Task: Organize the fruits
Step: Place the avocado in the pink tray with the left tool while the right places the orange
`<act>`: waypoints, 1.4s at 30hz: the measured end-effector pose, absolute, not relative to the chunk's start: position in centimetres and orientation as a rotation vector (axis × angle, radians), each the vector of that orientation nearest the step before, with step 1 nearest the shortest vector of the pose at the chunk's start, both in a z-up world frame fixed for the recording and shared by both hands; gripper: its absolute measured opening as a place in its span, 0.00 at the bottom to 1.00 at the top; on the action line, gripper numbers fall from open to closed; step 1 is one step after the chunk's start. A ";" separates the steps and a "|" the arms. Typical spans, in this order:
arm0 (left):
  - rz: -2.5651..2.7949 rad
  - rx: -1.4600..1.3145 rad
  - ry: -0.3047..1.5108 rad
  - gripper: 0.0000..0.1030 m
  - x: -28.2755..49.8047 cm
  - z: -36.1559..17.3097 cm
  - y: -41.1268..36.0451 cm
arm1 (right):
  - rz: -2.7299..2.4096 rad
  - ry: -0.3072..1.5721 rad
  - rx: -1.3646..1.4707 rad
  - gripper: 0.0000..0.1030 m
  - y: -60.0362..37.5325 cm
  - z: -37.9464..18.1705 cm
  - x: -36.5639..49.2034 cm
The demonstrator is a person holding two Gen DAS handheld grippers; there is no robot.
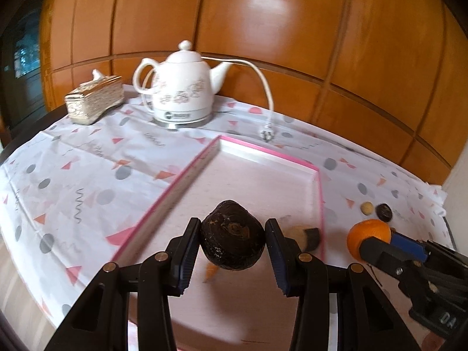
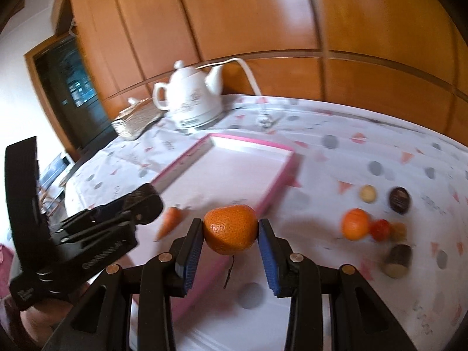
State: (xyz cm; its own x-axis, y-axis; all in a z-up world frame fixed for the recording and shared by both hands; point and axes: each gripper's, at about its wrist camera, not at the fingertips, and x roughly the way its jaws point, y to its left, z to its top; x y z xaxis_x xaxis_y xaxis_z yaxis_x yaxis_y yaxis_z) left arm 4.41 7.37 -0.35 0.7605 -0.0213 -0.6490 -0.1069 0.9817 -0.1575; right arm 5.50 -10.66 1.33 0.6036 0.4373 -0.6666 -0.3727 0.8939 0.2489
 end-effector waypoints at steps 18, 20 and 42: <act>0.179 -0.252 0.774 0.51 3.4 -3.4 10.6 | 0.645 0.875 0.004 0.40 -4.4 -1.5 4.2; 0.186 -0.254 0.779 0.54 3.0 -3.7 10.5 | 0.649 0.884 0.005 0.40 -4.5 -1.8 3.9; 0.120 -0.304 0.839 0.56 0.7 -4.8 7.3 | 0.591 0.895 -0.049 0.33 -6.9 -3.4 4.9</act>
